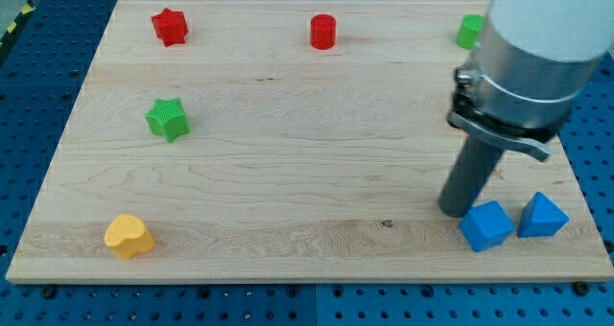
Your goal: Move the blue triangle into the blue cube
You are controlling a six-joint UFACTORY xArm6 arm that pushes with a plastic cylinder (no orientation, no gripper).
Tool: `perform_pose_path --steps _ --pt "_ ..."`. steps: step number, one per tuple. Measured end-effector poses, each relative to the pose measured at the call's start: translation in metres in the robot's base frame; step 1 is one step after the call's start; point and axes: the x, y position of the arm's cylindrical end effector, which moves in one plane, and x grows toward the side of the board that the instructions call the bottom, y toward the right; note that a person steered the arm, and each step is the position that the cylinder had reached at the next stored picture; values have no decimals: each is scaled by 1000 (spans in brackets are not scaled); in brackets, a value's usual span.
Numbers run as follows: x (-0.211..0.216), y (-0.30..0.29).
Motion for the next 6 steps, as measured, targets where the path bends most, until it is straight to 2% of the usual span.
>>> perform_pose_path --steps 1,3,4,6 --pt "9 20" --pt "-50 40" --pt "-45 90" --pt "11 107"
